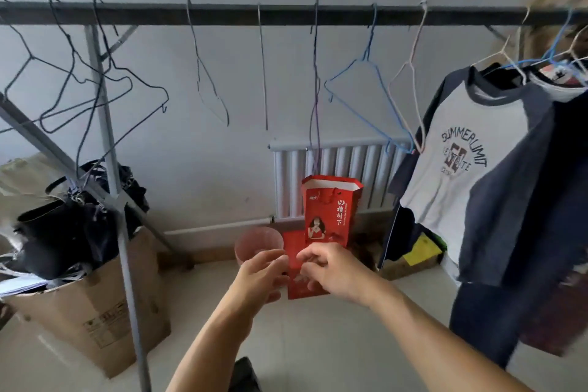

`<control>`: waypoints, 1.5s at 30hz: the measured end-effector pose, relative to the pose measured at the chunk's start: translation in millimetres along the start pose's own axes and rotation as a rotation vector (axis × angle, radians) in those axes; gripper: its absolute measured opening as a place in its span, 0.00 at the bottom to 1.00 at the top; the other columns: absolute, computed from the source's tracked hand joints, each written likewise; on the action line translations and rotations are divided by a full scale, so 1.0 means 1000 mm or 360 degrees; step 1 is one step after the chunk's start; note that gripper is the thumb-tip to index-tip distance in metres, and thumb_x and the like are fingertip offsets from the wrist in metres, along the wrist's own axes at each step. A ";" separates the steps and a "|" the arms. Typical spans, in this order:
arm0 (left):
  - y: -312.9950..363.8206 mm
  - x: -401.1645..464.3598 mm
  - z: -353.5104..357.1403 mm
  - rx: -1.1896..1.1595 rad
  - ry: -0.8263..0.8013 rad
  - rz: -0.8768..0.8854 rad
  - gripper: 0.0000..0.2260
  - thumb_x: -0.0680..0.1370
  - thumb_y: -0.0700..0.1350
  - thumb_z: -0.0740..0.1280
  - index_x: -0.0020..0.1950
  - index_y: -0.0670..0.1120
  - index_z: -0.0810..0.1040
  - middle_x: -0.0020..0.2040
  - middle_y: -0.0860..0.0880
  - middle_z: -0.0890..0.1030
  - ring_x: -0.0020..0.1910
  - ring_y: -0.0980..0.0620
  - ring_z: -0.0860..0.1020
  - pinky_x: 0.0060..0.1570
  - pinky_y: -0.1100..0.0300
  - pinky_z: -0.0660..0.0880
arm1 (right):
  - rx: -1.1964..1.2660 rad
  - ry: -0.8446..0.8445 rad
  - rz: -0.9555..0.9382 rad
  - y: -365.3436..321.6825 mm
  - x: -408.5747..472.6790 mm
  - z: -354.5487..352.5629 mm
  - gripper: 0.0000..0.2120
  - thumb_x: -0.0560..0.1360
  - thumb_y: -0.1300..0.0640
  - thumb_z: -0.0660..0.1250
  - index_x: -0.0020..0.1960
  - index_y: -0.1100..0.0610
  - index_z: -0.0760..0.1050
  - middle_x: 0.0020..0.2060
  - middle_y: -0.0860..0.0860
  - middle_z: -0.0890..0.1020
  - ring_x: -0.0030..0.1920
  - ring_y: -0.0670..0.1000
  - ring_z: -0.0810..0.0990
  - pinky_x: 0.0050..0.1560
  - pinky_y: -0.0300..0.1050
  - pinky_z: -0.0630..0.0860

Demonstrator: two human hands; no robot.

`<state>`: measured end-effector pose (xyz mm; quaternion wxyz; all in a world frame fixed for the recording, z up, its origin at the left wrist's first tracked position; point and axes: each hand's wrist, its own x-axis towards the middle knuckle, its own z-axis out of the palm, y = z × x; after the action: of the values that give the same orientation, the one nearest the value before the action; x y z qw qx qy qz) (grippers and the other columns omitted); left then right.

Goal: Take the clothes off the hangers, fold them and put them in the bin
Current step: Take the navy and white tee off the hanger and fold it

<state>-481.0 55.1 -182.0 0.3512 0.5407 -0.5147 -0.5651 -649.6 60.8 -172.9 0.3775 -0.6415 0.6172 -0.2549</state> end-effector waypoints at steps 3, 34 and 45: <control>0.020 0.003 0.066 0.0018 -0.0110 0.0025 0.08 0.81 0.48 0.66 0.58 0.52 0.79 0.50 0.50 0.85 0.49 0.52 0.83 0.48 0.57 0.78 | -0.0014 0.0081 0.0031 0.032 -0.018 -0.062 0.09 0.80 0.54 0.64 0.58 0.50 0.77 0.47 0.48 0.82 0.43 0.45 0.83 0.42 0.37 0.78; 0.220 0.086 0.345 0.0202 -0.0358 0.0484 0.05 0.82 0.49 0.63 0.57 0.53 0.76 0.56 0.50 0.81 0.53 0.51 0.81 0.53 0.56 0.78 | -0.0668 0.1303 0.0299 0.075 0.057 -0.475 0.09 0.79 0.54 0.58 0.48 0.58 0.75 0.53 0.59 0.81 0.54 0.61 0.78 0.49 0.48 0.71; 0.235 0.097 0.343 0.0221 -0.0295 0.0528 0.07 0.82 0.49 0.63 0.59 0.52 0.75 0.56 0.49 0.81 0.53 0.51 0.82 0.53 0.56 0.78 | 0.0218 0.1375 -0.0163 0.087 0.068 -0.465 0.12 0.79 0.62 0.62 0.38 0.65 0.73 0.30 0.53 0.73 0.32 0.49 0.67 0.27 0.32 0.64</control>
<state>-868.4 -20.3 -19.0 0.3525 0.4170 -0.6646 -0.5101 -1063.6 -80.9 20.0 0.1133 -0.4792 0.6674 -0.5586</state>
